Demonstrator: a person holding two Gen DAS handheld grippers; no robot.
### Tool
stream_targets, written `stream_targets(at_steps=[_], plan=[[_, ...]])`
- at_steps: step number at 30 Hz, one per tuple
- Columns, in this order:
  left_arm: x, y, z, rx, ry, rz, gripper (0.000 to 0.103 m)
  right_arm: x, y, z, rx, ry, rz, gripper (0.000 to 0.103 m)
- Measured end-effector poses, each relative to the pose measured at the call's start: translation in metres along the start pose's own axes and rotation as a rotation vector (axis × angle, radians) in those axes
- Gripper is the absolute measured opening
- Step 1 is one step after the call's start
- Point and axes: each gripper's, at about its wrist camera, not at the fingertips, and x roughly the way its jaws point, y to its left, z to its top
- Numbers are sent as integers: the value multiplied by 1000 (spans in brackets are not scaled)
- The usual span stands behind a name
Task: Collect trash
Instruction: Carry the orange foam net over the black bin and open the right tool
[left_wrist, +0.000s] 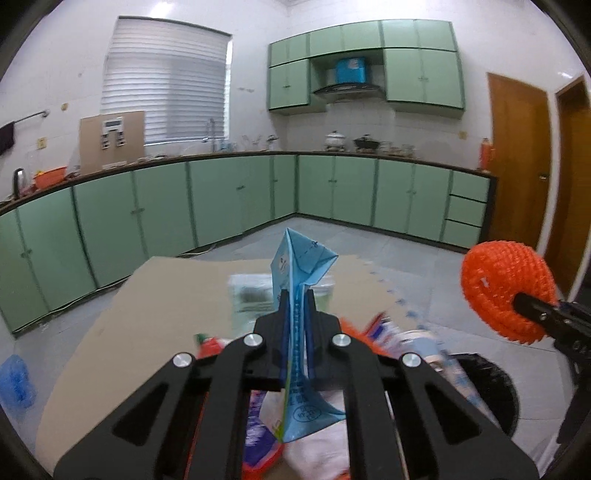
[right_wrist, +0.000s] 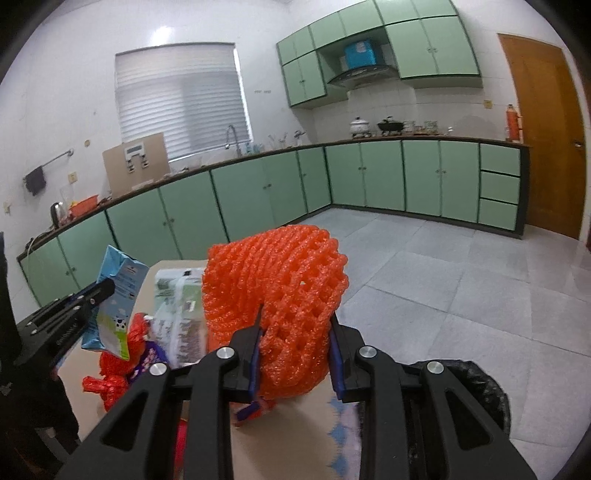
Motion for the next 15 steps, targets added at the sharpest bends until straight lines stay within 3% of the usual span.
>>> stream_targets(at_steps=[15], plan=[[30, -164, -15, 53, 65, -363, 6, -42, -129, -22, 134, 27, -275, 29]])
